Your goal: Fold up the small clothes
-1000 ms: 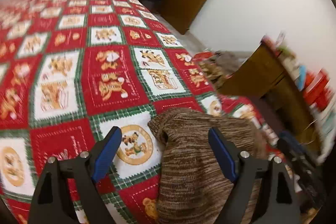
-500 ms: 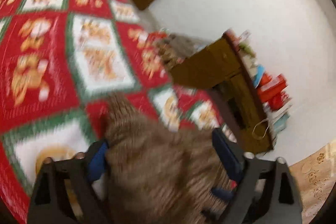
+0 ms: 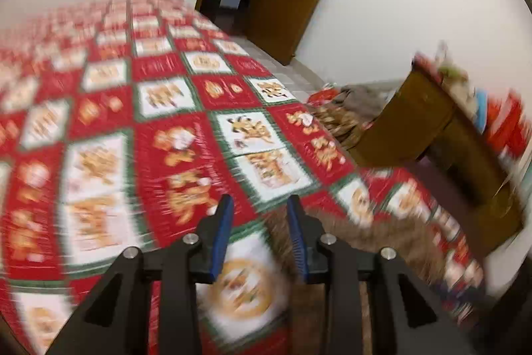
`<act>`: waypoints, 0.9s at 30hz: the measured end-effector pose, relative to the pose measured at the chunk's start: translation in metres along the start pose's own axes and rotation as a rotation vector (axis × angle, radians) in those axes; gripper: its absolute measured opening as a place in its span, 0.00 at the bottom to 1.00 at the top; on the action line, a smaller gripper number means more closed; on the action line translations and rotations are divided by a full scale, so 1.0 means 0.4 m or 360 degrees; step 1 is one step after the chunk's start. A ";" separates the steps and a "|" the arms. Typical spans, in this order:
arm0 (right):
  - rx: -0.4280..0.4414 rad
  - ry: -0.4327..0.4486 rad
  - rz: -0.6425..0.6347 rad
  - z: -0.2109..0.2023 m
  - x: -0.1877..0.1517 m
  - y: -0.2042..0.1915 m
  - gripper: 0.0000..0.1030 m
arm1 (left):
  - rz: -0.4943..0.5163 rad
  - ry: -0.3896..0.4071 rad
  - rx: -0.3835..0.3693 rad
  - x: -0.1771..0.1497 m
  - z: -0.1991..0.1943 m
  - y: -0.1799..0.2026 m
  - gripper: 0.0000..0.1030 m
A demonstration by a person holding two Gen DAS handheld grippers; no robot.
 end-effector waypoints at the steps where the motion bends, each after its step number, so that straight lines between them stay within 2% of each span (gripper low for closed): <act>1: -0.0031 0.0049 0.0031 -0.030 0.012 0.016 0.36 | 0.0061 0.0017 0.0011 -0.018 -0.025 0.012 0.38; 2: -0.0050 0.0093 0.0079 -0.065 0.023 0.035 0.36 | 0.0107 0.0018 -0.0007 -0.041 -0.046 0.032 0.44; 4: -0.0024 0.0116 0.0148 -0.117 0.029 0.051 0.36 | 0.0169 -0.0011 -0.0065 -0.100 -0.072 0.085 0.70; 5: -0.0003 0.0105 0.0163 -0.129 0.023 0.049 0.36 | 0.0185 -0.0017 -0.0082 -0.124 -0.076 0.104 0.73; 8: 0.0081 0.0044 0.0158 -0.152 -0.012 0.010 0.36 | 0.0185 -0.0123 -0.0129 -0.222 -0.081 0.159 0.74; 10: 0.0096 0.0010 0.0102 -0.153 -0.048 -0.025 0.36 | 0.0154 -0.0171 -0.0117 -0.260 -0.070 0.181 0.74; 12: 0.0093 -0.0023 0.0050 -0.147 -0.089 -0.055 0.36 | 0.0174 -0.0212 -0.0044 -0.307 -0.067 0.191 0.74; 14: 0.0078 -0.0085 0.0024 -0.128 -0.134 -0.070 0.36 | 0.0219 -0.0251 0.0092 -0.342 -0.058 0.184 0.74; 15: 0.0043 -0.0119 0.0012 -0.116 -0.155 -0.070 0.36 | 0.0216 -0.0252 0.0101 -0.357 -0.061 0.186 0.74; 16: -0.0015 -0.0150 -0.0019 -0.103 -0.180 -0.069 0.36 | 0.0202 -0.0251 0.0102 -0.364 -0.063 0.184 0.74; 20: -0.0186 -0.0120 -0.0215 -0.113 -0.207 -0.089 0.36 | 0.0222 -0.0276 0.0188 -0.385 -0.079 0.183 0.75; 23: -0.0281 -0.0153 -0.0266 -0.132 -0.222 -0.097 0.36 | 0.0216 -0.0273 0.0248 -0.399 -0.111 0.177 0.74; 27: -0.0185 -0.0078 -0.0142 -0.208 -0.211 -0.104 0.36 | 0.0238 -0.0169 0.0327 -0.384 -0.181 0.182 0.74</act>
Point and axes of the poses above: each gripper's, at about its wrist camera, not at the fingertips, and z roughly the way its jaws point, y to its right, x to its top, the point moved 8 cm from there along z, roughly the way its jaws point, and after that the axes turned 5 degrees about z, right-handed, at the moved point
